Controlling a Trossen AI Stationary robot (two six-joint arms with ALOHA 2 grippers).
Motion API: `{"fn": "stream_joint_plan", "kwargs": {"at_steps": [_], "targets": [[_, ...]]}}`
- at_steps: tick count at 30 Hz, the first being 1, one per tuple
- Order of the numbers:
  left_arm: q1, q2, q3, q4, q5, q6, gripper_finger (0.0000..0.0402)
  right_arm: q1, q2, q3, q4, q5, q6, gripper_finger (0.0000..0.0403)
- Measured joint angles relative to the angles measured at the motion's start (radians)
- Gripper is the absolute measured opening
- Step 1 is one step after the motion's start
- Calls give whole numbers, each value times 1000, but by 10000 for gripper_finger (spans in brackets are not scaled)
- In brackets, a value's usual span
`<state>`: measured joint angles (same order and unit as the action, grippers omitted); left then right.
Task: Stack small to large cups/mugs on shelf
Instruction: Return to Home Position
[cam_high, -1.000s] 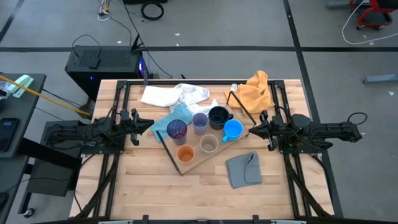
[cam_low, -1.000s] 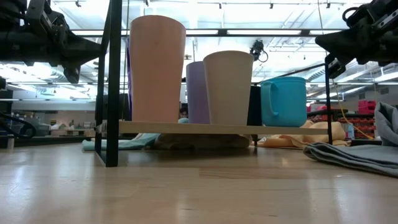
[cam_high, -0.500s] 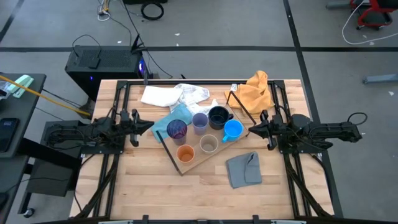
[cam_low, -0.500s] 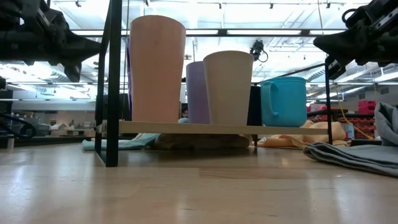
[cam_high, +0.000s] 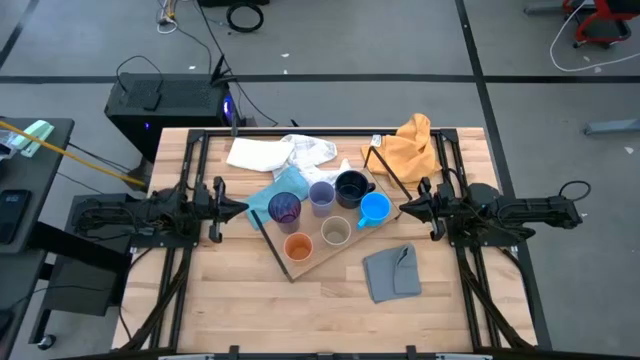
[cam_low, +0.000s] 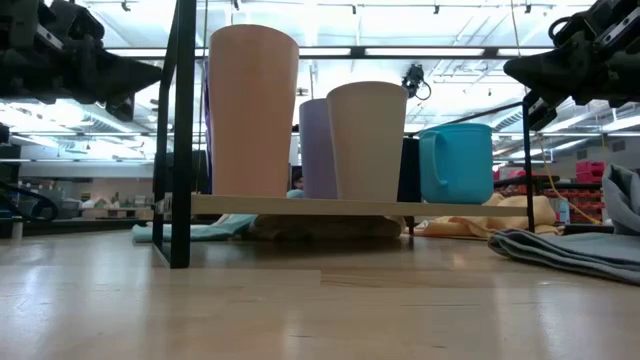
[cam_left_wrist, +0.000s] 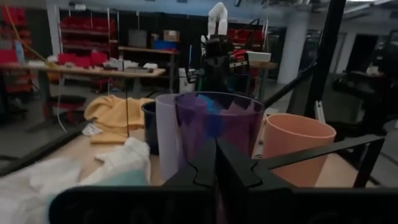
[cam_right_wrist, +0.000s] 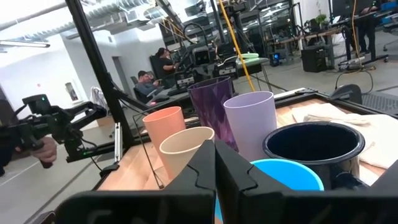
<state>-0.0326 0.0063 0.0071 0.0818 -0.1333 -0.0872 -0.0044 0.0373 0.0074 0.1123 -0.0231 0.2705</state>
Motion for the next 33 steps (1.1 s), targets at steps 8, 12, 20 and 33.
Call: {"fn": "stream_joint_plan", "kwargs": {"at_steps": [8, 12, 20, 33], "targets": [[0, 0, 0, 6, 0, 59, 11, 0, 0, 0, 0, 24, 9, 3], [0, 0, 0, 8, 0, 67, 23, 0, 0, 0, 1, 26, 8, 6], [1, 0, 0, 4, 0, 21, 13, 0, 0, 1, -8, 23, 8, 7], [1, 0, 0, 3, 0, 21, 32, 0, 0, 1, -12, 23, 24, 9]]}}
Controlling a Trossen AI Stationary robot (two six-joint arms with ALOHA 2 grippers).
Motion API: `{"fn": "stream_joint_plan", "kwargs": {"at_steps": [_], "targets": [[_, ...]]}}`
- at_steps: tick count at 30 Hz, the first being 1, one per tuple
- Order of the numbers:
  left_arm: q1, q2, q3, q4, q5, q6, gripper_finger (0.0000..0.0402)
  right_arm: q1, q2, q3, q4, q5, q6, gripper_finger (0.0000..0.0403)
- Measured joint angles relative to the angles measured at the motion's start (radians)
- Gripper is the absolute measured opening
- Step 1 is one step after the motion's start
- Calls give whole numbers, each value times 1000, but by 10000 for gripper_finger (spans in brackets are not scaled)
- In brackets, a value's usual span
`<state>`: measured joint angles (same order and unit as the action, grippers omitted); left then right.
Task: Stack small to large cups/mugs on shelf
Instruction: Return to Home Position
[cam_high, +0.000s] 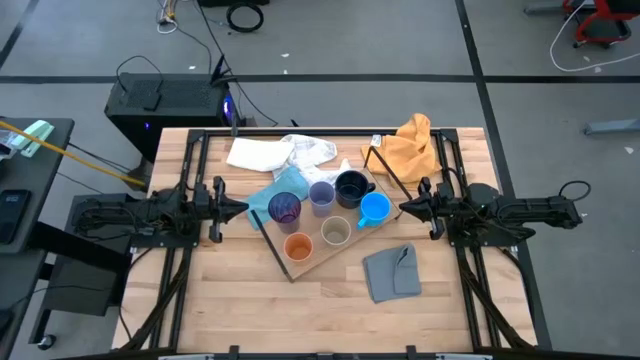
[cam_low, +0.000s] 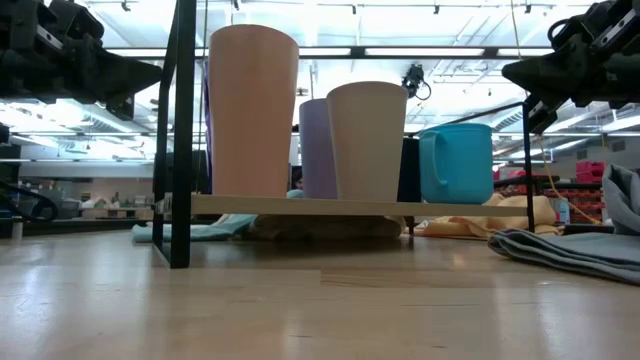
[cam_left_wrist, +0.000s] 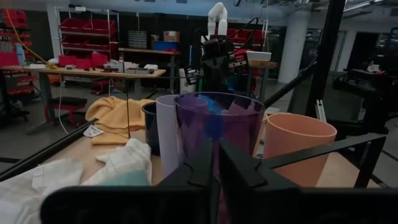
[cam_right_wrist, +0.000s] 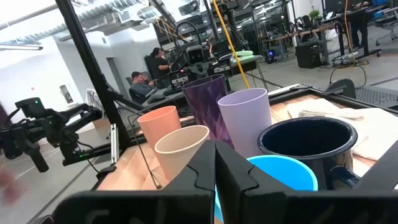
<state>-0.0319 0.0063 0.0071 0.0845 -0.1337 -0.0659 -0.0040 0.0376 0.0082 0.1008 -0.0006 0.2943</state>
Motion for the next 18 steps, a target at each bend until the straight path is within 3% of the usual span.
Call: {"fn": "stream_joint_plan", "kwargs": {"at_steps": [18], "targets": [[0, 0, 0, 0, 0, 0, 23, 0, 0, 0, 0, 0, -1, 9]]}}
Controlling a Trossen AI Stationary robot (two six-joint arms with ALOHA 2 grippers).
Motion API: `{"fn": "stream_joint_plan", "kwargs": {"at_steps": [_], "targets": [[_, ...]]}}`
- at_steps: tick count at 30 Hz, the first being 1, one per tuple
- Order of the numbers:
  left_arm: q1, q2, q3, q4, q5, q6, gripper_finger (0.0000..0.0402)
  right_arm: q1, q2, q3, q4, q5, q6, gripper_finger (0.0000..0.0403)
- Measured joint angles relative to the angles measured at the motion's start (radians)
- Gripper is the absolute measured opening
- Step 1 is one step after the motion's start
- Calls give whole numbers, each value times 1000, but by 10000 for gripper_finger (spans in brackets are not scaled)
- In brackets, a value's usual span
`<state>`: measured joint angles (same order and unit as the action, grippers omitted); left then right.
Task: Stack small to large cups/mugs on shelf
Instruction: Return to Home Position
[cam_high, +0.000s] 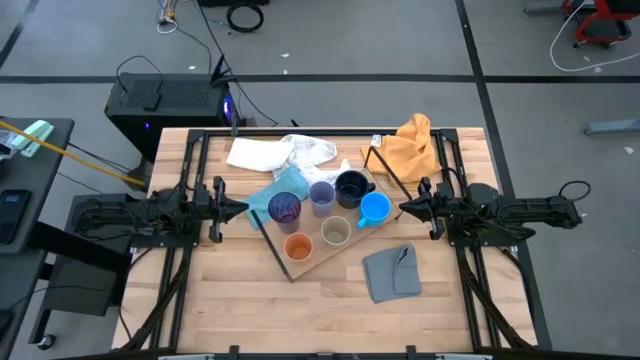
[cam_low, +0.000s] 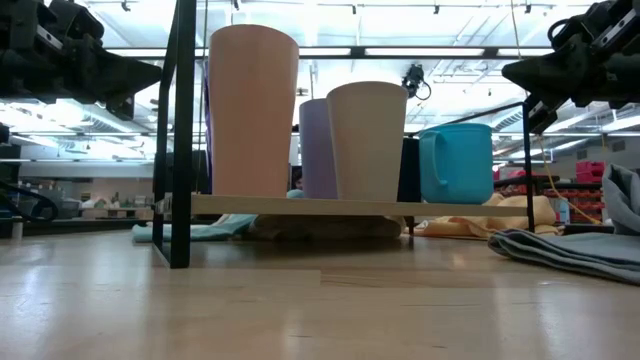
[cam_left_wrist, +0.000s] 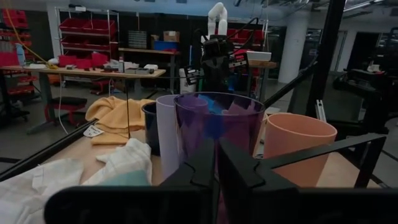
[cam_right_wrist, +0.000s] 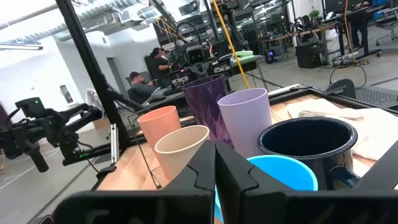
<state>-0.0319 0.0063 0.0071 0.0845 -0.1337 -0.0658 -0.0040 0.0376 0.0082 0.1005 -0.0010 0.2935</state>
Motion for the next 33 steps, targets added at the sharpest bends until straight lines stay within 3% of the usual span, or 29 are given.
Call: {"fn": "stream_joint_plan", "kwargs": {"at_steps": [33], "targets": [[0, 0, 0, 0, 0, 0, 38, 0, 0, 0, 0, 0, 0, 9]]}}
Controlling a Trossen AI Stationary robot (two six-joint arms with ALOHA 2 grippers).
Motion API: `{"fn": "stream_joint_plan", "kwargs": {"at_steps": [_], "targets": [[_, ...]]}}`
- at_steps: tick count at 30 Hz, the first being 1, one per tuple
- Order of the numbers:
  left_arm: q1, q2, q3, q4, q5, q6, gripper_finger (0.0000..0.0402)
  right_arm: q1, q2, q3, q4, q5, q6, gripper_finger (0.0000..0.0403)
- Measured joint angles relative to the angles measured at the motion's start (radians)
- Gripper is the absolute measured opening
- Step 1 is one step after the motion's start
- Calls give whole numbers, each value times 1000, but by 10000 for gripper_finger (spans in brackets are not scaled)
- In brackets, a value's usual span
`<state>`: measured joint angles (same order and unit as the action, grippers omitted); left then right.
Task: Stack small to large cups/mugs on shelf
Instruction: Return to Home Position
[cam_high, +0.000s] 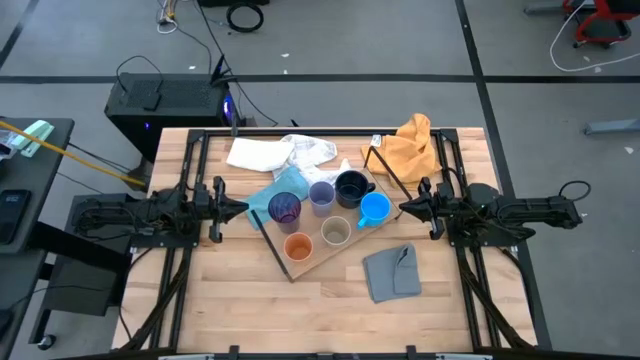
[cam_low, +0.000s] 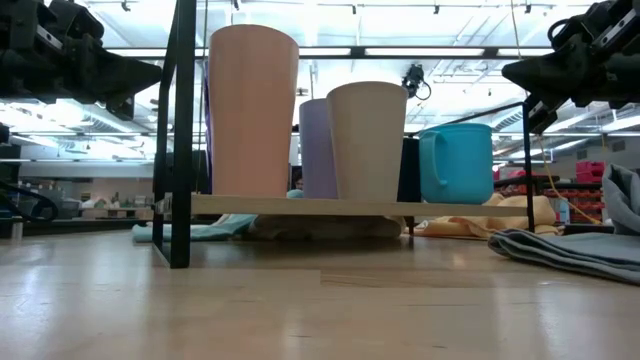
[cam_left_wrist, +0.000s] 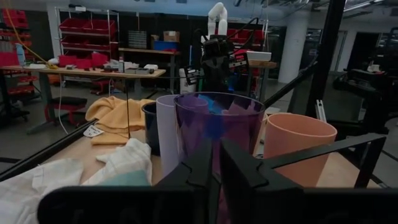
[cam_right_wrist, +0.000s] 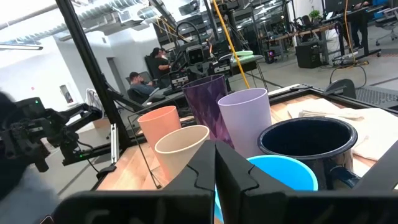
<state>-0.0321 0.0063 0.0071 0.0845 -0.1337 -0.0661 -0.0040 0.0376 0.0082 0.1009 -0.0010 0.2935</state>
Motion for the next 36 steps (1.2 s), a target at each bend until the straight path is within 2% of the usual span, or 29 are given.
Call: {"fn": "stream_joint_plan", "kwargs": {"at_steps": [10, 23, 36], "targets": [[0, 0, 0, 0, 0, 0, 25, 0, 0, 0, 0, 0, 0, 9], [0, 0, 0, 0, 0, 0, 39, 0, 0, 0, 0, 0, 0, 9], [0, 0, 0, 0, 0, 0, 26, 0, 0, 0, 0, 0, 0, 9]]}}
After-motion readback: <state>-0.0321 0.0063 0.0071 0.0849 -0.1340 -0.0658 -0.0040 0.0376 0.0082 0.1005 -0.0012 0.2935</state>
